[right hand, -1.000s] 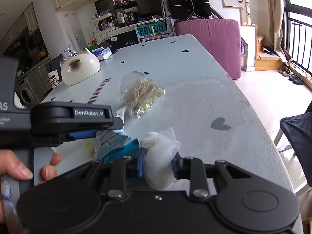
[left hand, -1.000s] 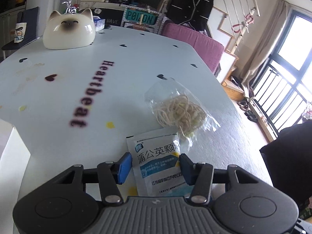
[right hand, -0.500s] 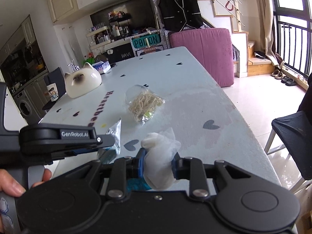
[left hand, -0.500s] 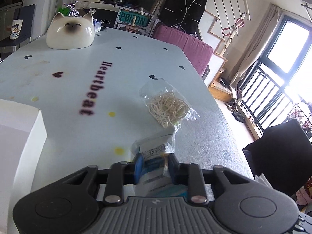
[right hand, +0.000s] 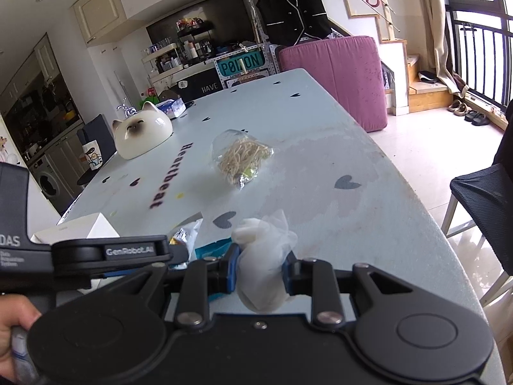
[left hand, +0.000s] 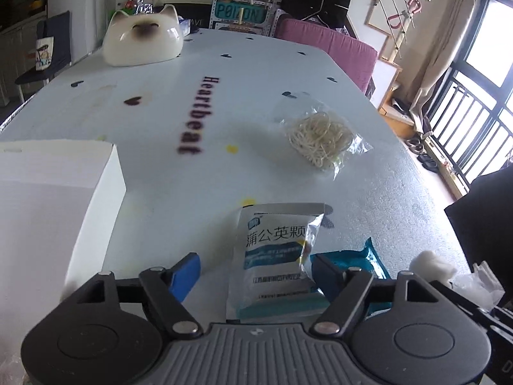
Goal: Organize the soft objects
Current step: 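Lift the medicine packet with the left tool while the right tool carries the tissue toward the tray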
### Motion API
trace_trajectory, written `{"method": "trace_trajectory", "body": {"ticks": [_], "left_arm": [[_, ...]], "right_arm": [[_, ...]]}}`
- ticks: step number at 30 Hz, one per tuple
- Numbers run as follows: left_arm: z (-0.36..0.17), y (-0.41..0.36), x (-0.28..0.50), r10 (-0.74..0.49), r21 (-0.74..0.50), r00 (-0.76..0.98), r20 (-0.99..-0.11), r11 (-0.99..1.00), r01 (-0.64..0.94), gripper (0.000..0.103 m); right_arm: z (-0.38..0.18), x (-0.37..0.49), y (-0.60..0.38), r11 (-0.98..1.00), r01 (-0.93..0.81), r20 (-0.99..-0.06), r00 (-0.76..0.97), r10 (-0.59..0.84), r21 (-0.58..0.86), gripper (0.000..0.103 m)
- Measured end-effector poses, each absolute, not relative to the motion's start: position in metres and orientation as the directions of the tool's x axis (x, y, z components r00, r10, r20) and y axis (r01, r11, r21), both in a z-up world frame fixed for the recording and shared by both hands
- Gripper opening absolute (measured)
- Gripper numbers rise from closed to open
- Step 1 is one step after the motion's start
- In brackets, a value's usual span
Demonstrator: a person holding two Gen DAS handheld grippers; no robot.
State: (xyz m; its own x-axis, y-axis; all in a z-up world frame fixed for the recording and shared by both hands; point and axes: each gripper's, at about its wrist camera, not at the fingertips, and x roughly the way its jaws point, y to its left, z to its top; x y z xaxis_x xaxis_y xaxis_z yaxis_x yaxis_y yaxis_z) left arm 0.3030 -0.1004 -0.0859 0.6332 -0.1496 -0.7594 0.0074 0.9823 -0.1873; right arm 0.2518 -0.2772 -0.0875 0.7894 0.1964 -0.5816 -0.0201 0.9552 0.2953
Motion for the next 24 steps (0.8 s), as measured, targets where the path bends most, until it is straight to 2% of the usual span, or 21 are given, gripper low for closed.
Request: {"method": "trace_trajectory", "body": {"ticks": [2,3,4,5,12,24], "left_arm": [[-0.086,-0.103,0.303,-0.142,-0.167,0.640,-0.755,0.986,0.022,0.075],[-0.087,-0.104,0.303,-0.142,-0.163,0.643,-0.752,0.986,0.027,0.066],[-0.087,-0.105,0.302,-0.141,-0.159,0.650,-0.746,0.987,0.032,0.053],[-0.087,-0.105,0.301,-0.150,-0.161,0.657,-0.739,0.986,0.044,0.051],[-0.079,-0.101,0.293,-0.204,-0.218,0.669,-0.715,0.974,0.063,0.044],[-0.042,-0.087,0.264,-0.288,-0.283,0.701,-0.653,0.951,0.127,0.042]], "right_arm": [[-0.088,0.251,-0.277,0.955,-0.023,-0.582,0.788,0.200,0.297,0.028],[-0.087,0.251,-0.277,0.955,-0.022,-0.582,0.789,0.198,0.296,0.028],[-0.087,0.250,-0.277,0.955,-0.021,-0.582,0.788,0.198,0.297,0.028],[-0.087,0.250,-0.277,0.955,-0.020,-0.582,0.789,0.198,0.297,0.028],[-0.086,0.244,-0.279,0.956,-0.008,-0.578,0.795,0.185,0.295,0.028],[-0.064,0.229,-0.270,0.955,-0.014,-0.537,0.825,0.178,0.295,0.028]]}}
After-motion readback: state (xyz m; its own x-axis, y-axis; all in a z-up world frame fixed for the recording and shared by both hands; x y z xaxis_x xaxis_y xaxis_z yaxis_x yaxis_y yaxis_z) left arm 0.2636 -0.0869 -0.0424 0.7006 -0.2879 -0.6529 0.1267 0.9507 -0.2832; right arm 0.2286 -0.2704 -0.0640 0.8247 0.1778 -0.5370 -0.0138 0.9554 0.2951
